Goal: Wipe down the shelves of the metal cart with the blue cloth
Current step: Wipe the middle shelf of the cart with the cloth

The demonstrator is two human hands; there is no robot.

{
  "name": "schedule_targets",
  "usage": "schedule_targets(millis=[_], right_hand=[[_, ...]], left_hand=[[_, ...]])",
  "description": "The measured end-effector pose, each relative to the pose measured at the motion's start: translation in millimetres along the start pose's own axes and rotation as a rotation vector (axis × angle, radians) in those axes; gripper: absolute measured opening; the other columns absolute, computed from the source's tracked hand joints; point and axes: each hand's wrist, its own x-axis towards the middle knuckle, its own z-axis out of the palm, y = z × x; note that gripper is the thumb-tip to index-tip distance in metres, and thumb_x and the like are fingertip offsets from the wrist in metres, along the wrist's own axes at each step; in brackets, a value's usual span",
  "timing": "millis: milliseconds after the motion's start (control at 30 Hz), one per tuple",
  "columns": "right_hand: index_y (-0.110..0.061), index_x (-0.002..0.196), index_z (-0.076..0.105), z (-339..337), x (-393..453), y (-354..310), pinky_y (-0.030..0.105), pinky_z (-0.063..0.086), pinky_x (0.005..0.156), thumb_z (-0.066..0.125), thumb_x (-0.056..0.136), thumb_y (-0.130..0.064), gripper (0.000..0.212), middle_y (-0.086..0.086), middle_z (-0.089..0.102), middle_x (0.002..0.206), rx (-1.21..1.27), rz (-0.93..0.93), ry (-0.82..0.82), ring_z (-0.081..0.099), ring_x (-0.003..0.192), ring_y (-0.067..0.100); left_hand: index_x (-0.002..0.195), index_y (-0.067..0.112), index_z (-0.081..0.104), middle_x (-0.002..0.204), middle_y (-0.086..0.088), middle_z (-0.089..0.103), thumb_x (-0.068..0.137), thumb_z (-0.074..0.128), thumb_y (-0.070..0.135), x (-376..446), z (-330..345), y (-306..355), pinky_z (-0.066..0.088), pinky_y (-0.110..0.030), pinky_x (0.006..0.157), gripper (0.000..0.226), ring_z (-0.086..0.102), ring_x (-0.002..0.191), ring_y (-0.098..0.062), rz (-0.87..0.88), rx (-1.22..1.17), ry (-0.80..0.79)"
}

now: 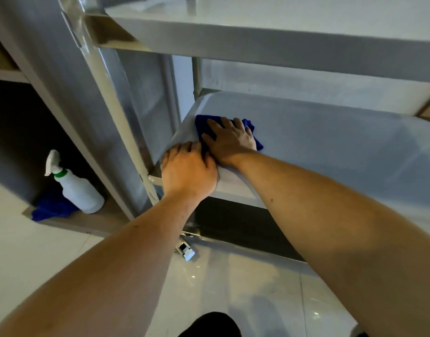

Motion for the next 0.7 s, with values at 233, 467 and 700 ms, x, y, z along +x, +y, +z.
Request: schedule_targets(millis=[233,467,700], right_hand=[[-0.034,0.155,0.028,-25,-38,90,0.054,0.017,0.119,0.027,0.103,-0.056,0.056,-0.001,0.026,0.161,0.013,0.133,0.012,0.016,0.148,0.031],[-0.034,0.156,0.025,-42,-77,152,0.053,0.015,0.119,0.027,0.103,-0.057,0.058,-0.001,0.025,0.162,-0.004,0.245,0.022,0.014,0.149,0.031],[-0.036,0.156,0.024,-59,-116,222,0.054,0.014,0.119,0.025,0.102,-0.058,0.058,-0.002,0.023,0.163,-0.038,0.384,0.037,0.013,0.149,0.030]], left_hand=[[0.101,0.018,0.056,0.093,-0.009,0.060,0.091,0.048,0.047,10,-14,21,0.051,-0.049,0.086,0.032,0.058,0.091,-0.029,-0.013,0.337,-0.180],[0.105,0.021,0.054,0.104,-0.009,0.058,0.100,0.033,0.047,4,-3,112,0.046,-0.046,0.085,0.035,0.054,0.098,-0.029,0.162,0.276,-0.198],[0.134,0.022,0.053,0.131,-0.008,0.058,0.102,0.035,0.044,-3,31,219,0.043,-0.045,0.092,0.042,0.054,0.117,-0.029,0.352,0.176,-0.302]])
